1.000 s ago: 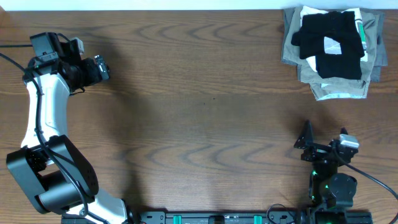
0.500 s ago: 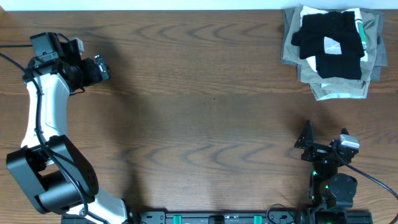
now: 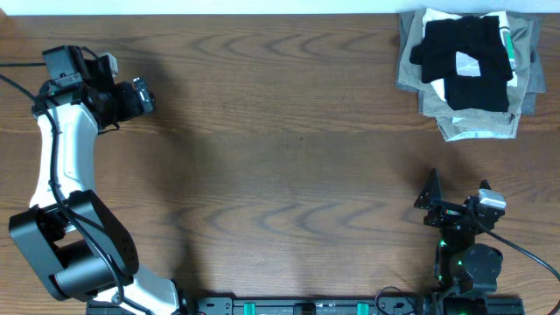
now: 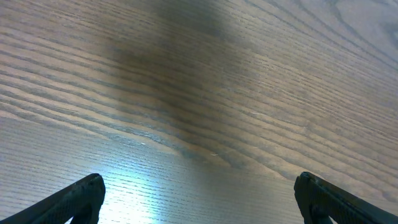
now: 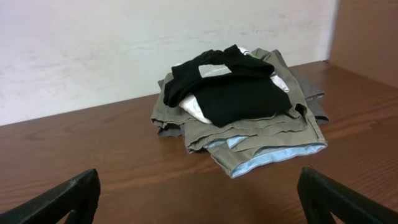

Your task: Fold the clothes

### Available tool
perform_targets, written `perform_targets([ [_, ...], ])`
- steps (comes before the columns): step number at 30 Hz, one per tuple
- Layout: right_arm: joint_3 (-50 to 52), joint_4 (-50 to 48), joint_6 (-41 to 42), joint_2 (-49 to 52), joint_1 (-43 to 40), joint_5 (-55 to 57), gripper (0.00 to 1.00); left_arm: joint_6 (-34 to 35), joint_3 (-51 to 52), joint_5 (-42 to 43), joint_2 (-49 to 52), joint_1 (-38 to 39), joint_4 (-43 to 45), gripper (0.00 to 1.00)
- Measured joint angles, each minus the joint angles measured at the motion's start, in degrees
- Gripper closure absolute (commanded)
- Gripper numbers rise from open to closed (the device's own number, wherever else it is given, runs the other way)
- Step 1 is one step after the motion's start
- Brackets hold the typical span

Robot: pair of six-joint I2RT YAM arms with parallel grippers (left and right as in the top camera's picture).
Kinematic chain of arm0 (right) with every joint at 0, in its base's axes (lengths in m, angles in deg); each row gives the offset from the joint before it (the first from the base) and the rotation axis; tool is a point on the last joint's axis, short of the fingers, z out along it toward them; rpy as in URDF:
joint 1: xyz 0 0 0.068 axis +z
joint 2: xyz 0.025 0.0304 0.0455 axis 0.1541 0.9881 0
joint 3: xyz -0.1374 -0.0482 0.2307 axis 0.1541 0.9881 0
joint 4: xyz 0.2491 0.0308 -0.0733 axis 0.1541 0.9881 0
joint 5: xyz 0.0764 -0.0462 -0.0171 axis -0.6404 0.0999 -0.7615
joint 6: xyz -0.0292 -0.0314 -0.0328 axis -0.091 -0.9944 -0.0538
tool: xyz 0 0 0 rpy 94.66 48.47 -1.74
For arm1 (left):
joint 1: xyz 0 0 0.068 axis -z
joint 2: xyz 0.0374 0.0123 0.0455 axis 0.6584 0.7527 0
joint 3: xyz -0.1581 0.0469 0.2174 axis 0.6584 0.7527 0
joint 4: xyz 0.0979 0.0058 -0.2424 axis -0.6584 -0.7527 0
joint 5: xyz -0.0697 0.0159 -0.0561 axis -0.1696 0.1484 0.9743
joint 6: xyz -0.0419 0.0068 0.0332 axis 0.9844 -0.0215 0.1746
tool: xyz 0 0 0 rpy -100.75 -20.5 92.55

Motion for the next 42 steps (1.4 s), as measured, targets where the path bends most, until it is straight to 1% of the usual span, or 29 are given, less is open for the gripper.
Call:
perform_targets([
  [9, 0.0, 0.0, 0.0, 0.0, 0.0, 0.0, 0.01, 0.0, 0.0, 0.0, -0.2, 0.0, 0.0, 0.02],
  [12, 0.0, 0.0, 0.0, 0.0, 0.0, 0.0, 0.01, 0.0, 0.3, 0.0, -1.8, 0.0, -0.2, 0.02],
  [17, 0.0, 0.0, 0.0, 0.0, 0.0, 0.0, 0.01, 0.0, 0.7, 0.0, -9.9, 0.0, -0.5, 0.02],
  [23, 0.0, 0.0, 0.0, 0.0, 0.0, 0.0, 0.01, 0.0, 0.7, 0.0, -20.8, 0.2, -3.8, 0.02],
  [28, 0.0, 0.0, 0.0, 0.0, 0.0, 0.1, 0.01, 0.0, 1.1, 0.0, -27.3, 0.3, -3.6, 0.02],
  [31, 0.0, 0.0, 0.0, 0.0, 0.0, 0.2, 0.01, 0.0, 4.0, 0.0, -32.3, 0.3, -1.1, 0.02],
  [35, 0.0, 0.0, 0.0, 0.0, 0.0, 0.2, 0.01, 0.0, 11.3, 0.0, -40.1, 0.3, 4.7, 0.02],
  [37, 0.0, 0.0, 0.0, 0.0, 0.0, 0.2, 0.01, 0.0, 16.1, 0.0, -44.2, 0.3, 8.0, 0.02],
  [41, 0.0, 0.0, 0.0, -0.1, 0.0, 0.2, 0.01, 0.0, 28.3, 0.7, -52.9, 0.3, 18.3, 0.02],
  [42, 0.0, 0.0, 0.0, -0.1, 0.0, 0.2, 0.01, 0.0, 31.1, 0.9, -55.0, 0.3, 19.6, 0.02],
])
